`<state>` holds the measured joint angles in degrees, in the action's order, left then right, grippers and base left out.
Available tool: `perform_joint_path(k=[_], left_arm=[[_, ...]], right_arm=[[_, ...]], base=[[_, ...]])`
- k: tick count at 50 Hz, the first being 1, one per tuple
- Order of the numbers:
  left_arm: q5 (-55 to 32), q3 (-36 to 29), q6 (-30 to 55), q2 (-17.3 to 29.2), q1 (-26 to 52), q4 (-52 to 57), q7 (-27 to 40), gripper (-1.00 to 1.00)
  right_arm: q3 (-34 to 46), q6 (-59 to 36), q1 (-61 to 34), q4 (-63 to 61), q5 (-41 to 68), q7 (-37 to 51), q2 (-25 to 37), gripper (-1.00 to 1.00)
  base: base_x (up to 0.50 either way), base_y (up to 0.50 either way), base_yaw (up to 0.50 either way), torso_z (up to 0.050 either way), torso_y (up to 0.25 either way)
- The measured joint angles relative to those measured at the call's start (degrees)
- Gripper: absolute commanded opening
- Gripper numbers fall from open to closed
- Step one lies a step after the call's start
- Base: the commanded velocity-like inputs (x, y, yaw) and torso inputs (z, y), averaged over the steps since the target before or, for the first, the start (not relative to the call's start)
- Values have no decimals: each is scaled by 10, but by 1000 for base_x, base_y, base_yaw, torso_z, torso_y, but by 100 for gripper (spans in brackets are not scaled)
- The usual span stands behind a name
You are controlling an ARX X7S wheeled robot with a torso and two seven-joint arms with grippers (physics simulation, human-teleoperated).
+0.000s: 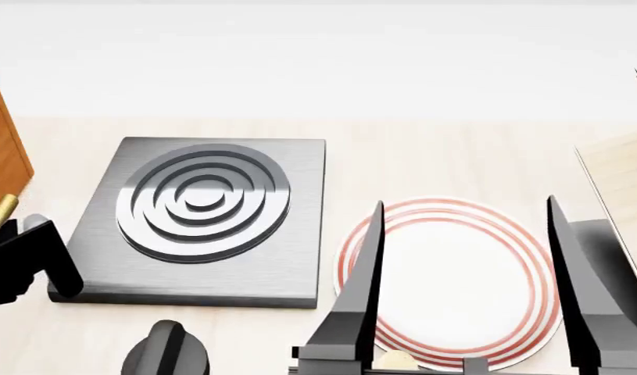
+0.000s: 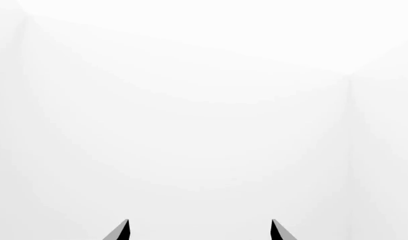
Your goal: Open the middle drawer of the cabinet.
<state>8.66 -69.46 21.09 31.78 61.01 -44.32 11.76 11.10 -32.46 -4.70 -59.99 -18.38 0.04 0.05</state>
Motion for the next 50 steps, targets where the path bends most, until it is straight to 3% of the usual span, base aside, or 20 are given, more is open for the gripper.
perform_joint_path(k=[50], left_arm=[[2,4,-4,3,2,-60,10,100]], right_arm=[[6,-1,3,0,-5,-2,0,100]], base=[[0,0,0,0,0]])
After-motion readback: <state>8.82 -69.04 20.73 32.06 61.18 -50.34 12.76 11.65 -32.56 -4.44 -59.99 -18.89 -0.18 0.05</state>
